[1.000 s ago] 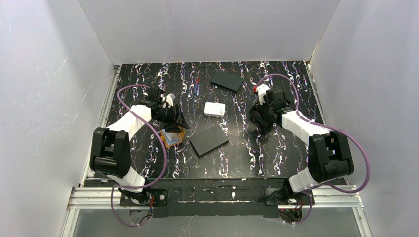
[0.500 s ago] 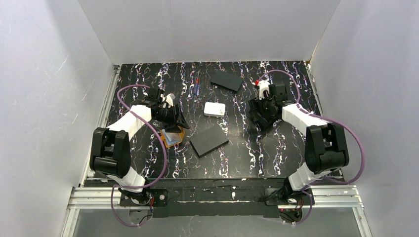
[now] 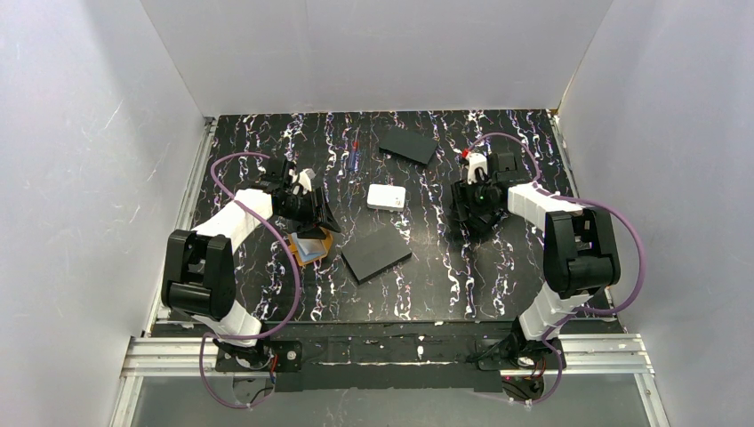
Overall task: Put the credit cards into the card holder
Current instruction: Pick up the credit card from the storage box.
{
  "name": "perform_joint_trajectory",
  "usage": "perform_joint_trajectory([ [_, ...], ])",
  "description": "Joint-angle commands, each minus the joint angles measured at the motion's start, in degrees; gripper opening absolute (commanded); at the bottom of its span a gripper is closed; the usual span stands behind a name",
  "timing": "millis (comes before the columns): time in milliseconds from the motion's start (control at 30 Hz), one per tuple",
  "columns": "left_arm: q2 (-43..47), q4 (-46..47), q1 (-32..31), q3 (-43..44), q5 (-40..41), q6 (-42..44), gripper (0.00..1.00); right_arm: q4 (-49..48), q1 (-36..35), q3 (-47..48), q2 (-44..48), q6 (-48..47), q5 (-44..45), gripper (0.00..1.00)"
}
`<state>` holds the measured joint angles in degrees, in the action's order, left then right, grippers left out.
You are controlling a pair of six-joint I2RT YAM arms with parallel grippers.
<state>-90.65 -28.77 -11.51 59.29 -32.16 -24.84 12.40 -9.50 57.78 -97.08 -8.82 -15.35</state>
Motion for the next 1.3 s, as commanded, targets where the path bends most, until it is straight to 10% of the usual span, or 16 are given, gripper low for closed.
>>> perform_joint_trajectory([
  [0, 1.16, -1.07, -0.36, -0.46, -1.32, 0.93, 0.52, 2.31, 0.1, 1.72, 0.62, -0.3, -2.93, 0.72],
  [700, 0.82, -0.96, -0.45, -0.43, -1.16, 0.92, 0.52, 9.73, 0.1, 5.35, 5.13, -0.14, -0.66, 0.35],
  [933, 1.06, -1.02, -0.56, -0.45, -0.92, 1.02, 0.51, 14.05, 0.09, 8.6, 7.91, -2.14, 3.42, 0.03],
  [1267, 5.17, -4.47, -0.54, 2.17, 1.51, 1.13, 0.54, 12.17, -1.69, 9.1, 13.53, -0.13, 6.74, 0.01],
])
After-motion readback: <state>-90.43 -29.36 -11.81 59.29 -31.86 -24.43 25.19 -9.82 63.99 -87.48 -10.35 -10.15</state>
